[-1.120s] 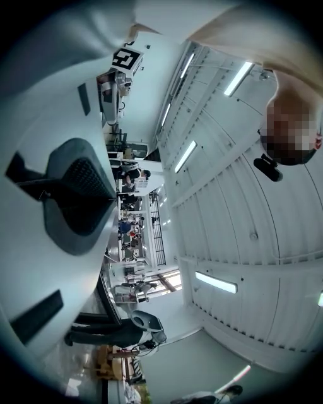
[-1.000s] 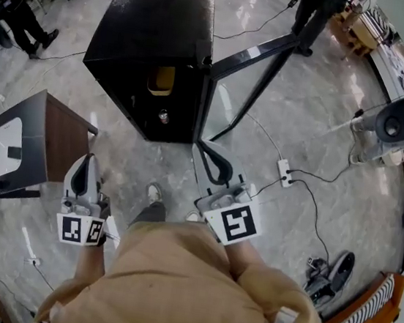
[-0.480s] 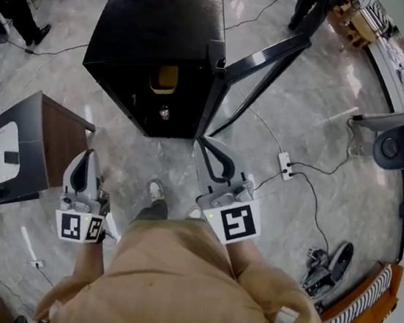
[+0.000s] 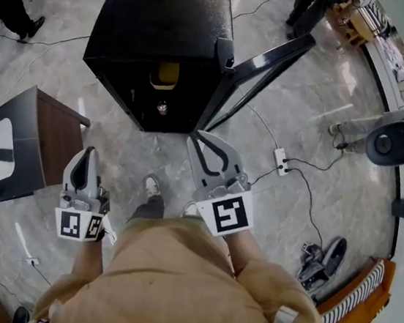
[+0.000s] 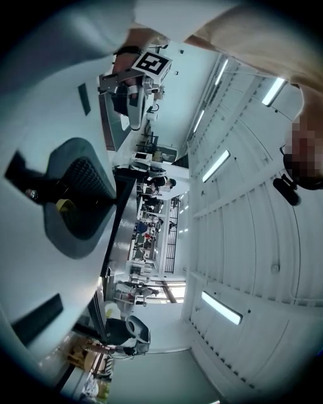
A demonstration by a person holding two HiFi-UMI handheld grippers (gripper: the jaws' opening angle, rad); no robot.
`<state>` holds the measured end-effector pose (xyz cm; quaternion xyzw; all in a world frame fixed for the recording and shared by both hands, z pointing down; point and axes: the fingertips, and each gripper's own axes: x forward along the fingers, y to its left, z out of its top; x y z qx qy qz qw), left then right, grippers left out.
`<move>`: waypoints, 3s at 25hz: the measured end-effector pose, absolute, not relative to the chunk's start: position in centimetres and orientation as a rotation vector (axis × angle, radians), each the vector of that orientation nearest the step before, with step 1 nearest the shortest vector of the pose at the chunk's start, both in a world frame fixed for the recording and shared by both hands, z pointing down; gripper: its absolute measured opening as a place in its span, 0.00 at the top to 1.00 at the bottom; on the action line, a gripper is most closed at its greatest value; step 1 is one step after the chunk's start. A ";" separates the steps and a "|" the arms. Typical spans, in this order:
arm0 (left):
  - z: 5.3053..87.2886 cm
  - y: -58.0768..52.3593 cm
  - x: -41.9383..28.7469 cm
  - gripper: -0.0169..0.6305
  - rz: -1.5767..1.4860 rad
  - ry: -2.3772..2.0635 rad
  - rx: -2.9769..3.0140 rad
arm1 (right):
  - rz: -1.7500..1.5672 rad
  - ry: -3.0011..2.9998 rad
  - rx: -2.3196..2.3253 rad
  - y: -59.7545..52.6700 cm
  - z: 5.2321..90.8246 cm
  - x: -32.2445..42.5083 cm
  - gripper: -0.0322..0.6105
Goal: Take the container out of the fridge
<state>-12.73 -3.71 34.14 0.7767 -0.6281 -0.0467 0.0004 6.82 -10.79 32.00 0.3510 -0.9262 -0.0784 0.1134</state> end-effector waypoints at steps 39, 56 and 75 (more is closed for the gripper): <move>38.7 -6.6 -17.0 0.97 -0.142 -1.879 2.404 | -0.370 -2.454 0.844 -18.6 41.6 -1.8 0.81; 41.0 -9.5 -18.1 0.97 -0.108 -1.821 2.400 | -0.413 -2.313 0.756 -23.1 48.2 -3.8 0.81; 43.9 -11.0 -19.3 0.97 -0.044 -1.772 2.379 | -0.547 -2.161 0.583 -28.2 56.3 -6.6 0.79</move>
